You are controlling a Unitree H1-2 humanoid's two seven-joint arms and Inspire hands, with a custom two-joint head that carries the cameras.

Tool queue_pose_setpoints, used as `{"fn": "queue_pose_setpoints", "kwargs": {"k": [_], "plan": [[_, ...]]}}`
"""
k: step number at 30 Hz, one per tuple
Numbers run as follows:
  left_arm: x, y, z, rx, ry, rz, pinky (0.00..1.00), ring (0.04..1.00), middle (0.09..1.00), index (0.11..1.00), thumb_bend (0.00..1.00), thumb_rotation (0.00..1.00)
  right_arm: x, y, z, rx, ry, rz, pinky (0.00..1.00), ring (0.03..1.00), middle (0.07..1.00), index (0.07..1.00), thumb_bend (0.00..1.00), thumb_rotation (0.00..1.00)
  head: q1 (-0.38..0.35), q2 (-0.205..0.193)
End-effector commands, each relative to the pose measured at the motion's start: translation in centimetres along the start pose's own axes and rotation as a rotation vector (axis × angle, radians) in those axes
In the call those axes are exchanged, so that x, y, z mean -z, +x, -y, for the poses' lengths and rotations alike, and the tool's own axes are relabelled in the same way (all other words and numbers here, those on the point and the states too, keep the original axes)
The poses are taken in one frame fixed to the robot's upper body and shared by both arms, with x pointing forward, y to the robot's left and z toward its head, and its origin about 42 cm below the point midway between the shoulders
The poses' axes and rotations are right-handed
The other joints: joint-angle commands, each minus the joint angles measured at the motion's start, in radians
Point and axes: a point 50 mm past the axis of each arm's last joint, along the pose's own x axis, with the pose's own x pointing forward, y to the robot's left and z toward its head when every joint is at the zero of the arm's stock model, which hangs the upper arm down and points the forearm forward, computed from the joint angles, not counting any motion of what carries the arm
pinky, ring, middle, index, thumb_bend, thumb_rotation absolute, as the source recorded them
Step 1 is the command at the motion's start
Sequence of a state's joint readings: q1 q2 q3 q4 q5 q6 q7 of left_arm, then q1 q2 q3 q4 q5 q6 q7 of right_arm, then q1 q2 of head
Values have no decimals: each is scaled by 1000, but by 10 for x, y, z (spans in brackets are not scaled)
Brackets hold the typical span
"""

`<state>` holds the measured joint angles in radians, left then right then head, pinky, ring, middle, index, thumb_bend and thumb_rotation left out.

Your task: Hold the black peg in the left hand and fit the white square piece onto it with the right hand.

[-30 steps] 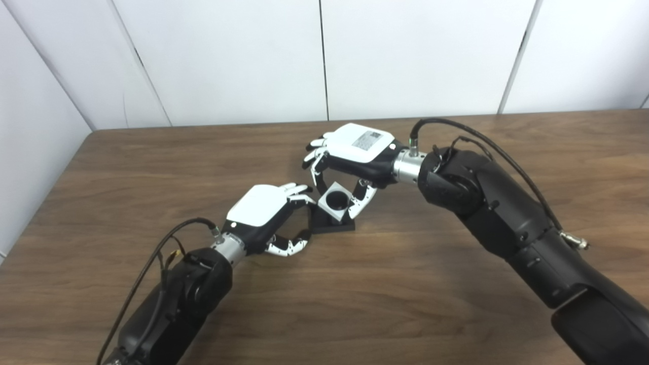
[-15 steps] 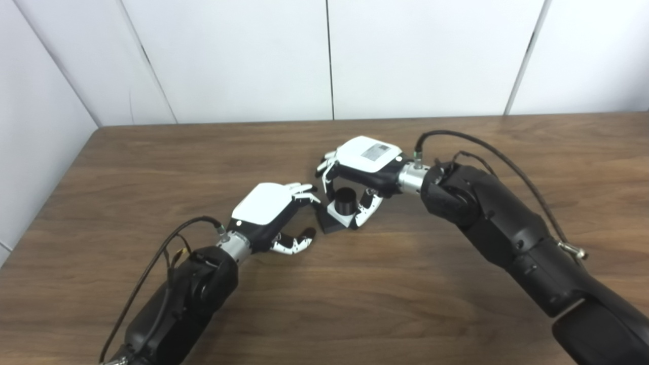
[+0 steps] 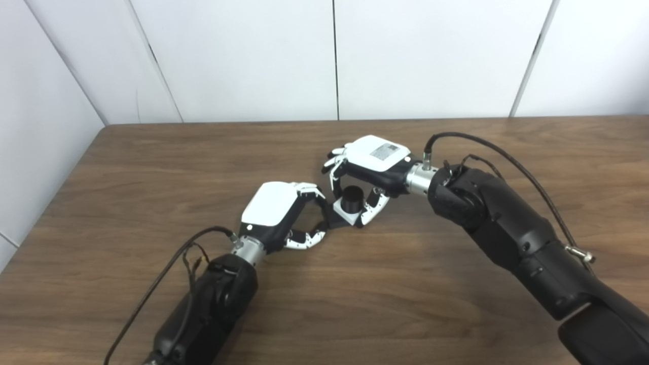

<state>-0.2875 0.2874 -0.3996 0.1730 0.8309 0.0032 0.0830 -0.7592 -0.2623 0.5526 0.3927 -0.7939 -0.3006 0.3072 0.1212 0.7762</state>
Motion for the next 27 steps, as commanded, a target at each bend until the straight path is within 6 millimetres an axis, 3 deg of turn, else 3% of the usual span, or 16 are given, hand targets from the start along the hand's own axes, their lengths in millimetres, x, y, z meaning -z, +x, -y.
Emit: {"fn": "queue_pose_setpoints", "kwargs": {"k": [1, 18, 21, 22, 24, 27], "plan": [[5, -5, 23, 90, -8, -54, 742, 770, 780, 591, 821, 390, 0, -1, 5, 8, -17, -1, 917, 915, 831, 482, 518, 143, 1, 1], [3, -3, 24, 91, -8, -59, 689, 762, 782, 588, 824, 375, 0, -4, 7, -2, 4, -29, 919, 914, 832, 493, 517, 158, -3, 4], [4, -3, 23, 89, -8, -55, 676, 758, 779, 586, 828, 364, 2, -5, 11, -17, 27, -55, 949, 927, 865, 783, 851, 492, -2, 5], [4, -3, 23, 90, -7, -55, 673, 757, 778, 586, 828, 364, 3, -6, 13, -16, 36, -64, 955, 929, 878, 851, 911, 541, -4, 4], [4, -3, 23, 93, -6, -56, 674, 758, 779, 588, 825, 379, 4, -8, 15, -10, 46, -78, 945, 927, 900, 959, 978, 616, -4, 4], [4, -3, 23, 93, -12, -56, 671, 760, 780, 588, 824, 374, 6, -11, 17, 4, 65, -92, 914, 929, 936, 997, 1000, 672, -4, 4]]}}
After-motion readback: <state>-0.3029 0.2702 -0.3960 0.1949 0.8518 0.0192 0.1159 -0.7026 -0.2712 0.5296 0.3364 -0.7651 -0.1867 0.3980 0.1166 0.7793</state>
